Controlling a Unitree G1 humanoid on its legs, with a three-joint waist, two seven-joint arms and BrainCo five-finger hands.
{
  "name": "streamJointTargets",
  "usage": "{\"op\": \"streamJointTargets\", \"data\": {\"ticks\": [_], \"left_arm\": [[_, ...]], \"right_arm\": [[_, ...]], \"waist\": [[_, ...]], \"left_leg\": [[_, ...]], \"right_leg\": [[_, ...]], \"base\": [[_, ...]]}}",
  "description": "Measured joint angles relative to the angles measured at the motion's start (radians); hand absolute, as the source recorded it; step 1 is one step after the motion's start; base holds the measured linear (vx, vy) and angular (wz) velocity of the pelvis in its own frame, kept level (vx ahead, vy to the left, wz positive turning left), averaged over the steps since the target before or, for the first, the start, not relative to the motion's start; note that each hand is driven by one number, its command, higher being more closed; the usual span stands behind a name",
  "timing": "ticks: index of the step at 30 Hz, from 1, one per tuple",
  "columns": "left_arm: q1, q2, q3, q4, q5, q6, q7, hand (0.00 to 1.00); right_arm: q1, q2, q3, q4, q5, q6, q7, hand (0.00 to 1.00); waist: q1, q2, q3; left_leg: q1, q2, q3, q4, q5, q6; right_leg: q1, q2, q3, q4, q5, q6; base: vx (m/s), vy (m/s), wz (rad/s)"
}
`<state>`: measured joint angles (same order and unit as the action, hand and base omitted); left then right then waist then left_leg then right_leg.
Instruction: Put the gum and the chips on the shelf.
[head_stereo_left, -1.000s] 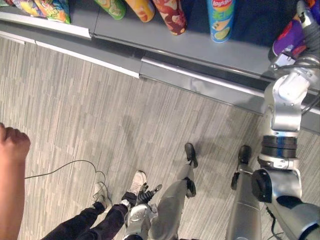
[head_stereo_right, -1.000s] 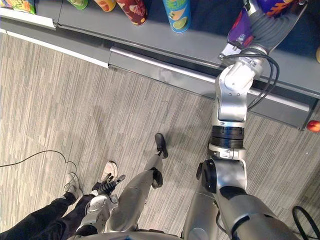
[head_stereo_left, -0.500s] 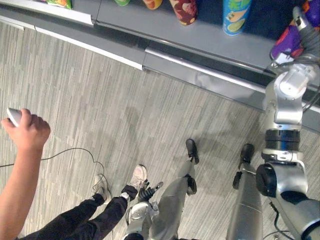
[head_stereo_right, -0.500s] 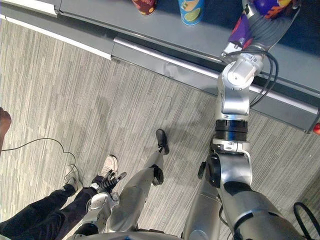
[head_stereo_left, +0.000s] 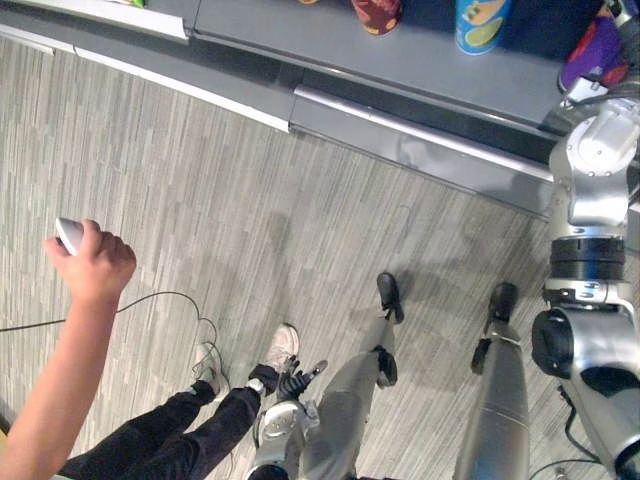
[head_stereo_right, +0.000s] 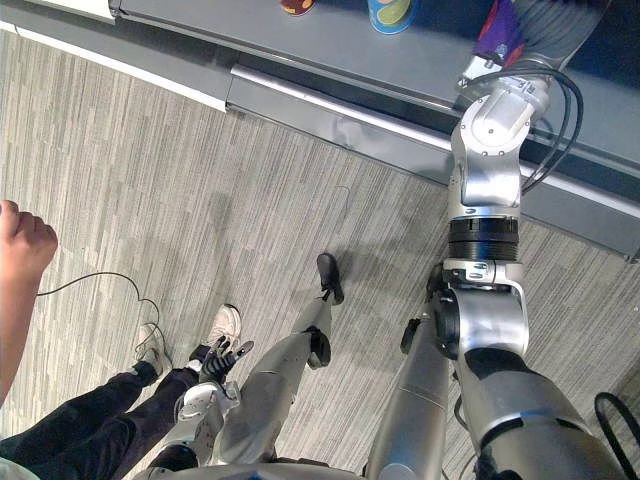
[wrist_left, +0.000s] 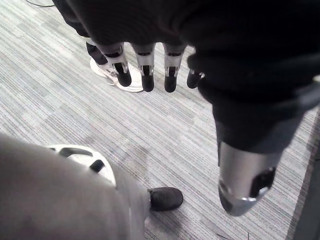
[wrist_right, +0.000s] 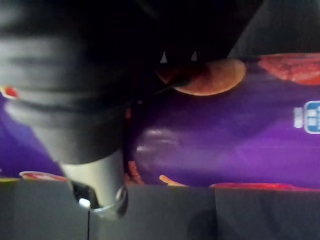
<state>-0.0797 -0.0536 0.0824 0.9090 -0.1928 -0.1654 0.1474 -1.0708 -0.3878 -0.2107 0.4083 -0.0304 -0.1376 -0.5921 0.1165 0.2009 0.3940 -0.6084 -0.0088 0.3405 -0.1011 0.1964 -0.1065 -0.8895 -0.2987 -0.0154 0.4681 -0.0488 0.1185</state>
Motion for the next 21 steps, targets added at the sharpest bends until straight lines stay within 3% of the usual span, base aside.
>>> {"op": "streamJointTargets", "data": {"ticks": [9,10,13,16,21], "left_arm": [[0.0,0.001,-0.005,-0.001,0.0,0.0,-0.001,0.0],[0.0,0.001,-0.005,-0.001,0.0,0.0,-0.001,0.0],[0.0,0.001,-0.005,-0.001,0.0,0.0,-0.001,0.0],[-0.004,0.001,-0.004,0.0,0.0,0.001,-0.004,0.0],[-0.006,-0.002,0.001,0.003,0.001,0.001,-0.006,0.0]], "right_arm": [[0.006,-0.031,0.038,0.021,-0.001,-0.019,0.014,1.0],[0.008,-0.034,0.046,0.021,-0.001,-0.021,0.017,0.0],[0.027,-0.043,0.064,0.035,-0.007,-0.012,0.04,0.0],[0.09,-0.042,0.062,0.08,-0.008,0.025,0.057,0.0],[0.112,-0.038,0.063,0.072,-0.01,0.025,0.058,0.0]], "waist": [[-0.001,0.0,0.0],[-0.002,0.0,0.0],[-0.003,-0.001,-0.003],[-0.003,-0.001,-0.003],[-0.018,-0.001,-0.003]], "left_leg": [[-0.002,-0.003,0.005,0.002,0.001,0.001],[-0.002,-0.003,0.005,0.003,0.002,0.001],[-0.001,-0.003,0.005,0.004,0.003,0.001],[-0.001,-0.003,0.006,0.001,0.003,0.0],[0.003,0.0,0.009,0.004,0.012,0.011]], "right_leg": [[-0.008,0.0,0.011,0.004,0.0,0.0],[-0.01,0.0,0.012,0.004,0.0,0.0],[-0.01,0.001,0.012,0.005,0.0,0.0],[-0.01,0.001,0.014,0.004,0.001,0.001],[-0.004,0.006,0.017,0.0,0.003,0.004]], "base": [[0.0,0.0,0.0],[0.0,0.0,0.0],[0.0,0.0,0.0],[0.0,0.0,0.0],[0.0,-0.001,-0.01]]}}
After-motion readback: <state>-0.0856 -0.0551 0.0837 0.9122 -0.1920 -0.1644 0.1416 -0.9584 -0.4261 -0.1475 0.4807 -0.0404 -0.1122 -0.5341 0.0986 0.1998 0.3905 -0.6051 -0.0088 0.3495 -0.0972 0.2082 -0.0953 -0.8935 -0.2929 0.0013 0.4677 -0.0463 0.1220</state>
